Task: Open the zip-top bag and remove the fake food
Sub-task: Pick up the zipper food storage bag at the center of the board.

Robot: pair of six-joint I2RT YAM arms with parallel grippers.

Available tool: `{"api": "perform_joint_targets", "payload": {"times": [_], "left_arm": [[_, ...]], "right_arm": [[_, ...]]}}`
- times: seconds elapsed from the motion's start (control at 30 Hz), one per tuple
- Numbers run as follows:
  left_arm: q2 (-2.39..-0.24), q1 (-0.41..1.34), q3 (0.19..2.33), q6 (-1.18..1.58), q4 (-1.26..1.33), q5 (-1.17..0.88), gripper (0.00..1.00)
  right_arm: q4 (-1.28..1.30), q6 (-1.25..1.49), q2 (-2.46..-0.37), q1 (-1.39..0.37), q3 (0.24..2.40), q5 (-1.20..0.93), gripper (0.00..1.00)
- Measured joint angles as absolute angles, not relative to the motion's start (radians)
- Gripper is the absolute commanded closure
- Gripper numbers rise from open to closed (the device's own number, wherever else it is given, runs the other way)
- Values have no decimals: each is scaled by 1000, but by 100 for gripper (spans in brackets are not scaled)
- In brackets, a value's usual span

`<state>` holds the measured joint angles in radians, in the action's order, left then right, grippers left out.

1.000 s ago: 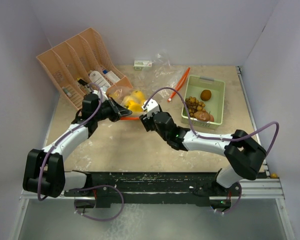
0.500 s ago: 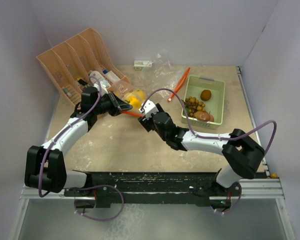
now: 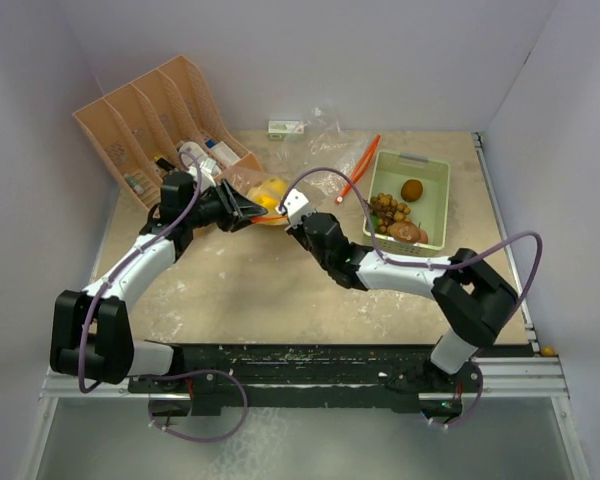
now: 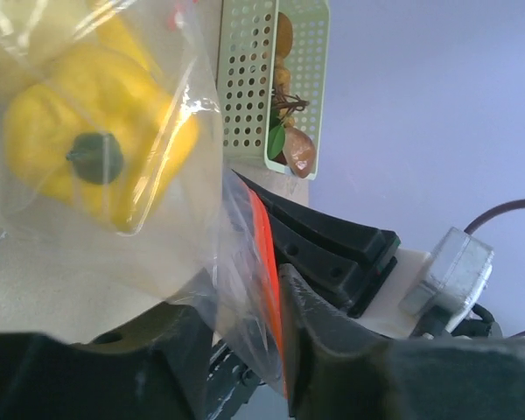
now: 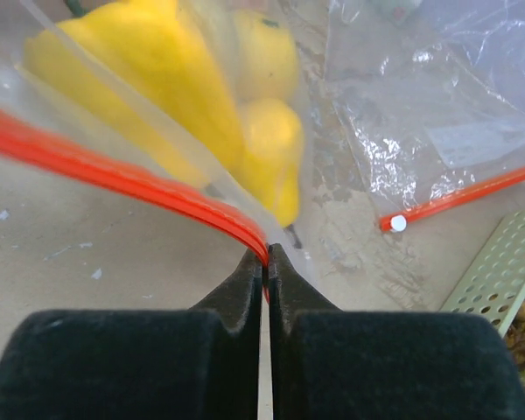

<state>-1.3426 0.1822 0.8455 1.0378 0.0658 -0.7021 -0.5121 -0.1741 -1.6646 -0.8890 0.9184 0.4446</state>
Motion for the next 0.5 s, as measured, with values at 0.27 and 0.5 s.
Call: {"api": "perform_joint_targets", "payload": {"times": [0.27, 0.5], "left_arm": [[-1305, 171, 865, 974, 3, -666, 16], [-1155, 170, 978, 817, -97, -554, 6]], "right_arm": [[-440, -161, -1521, -889, 914, 369, 100], [-327, -149, -1388, -861, 917, 216, 100]]}}
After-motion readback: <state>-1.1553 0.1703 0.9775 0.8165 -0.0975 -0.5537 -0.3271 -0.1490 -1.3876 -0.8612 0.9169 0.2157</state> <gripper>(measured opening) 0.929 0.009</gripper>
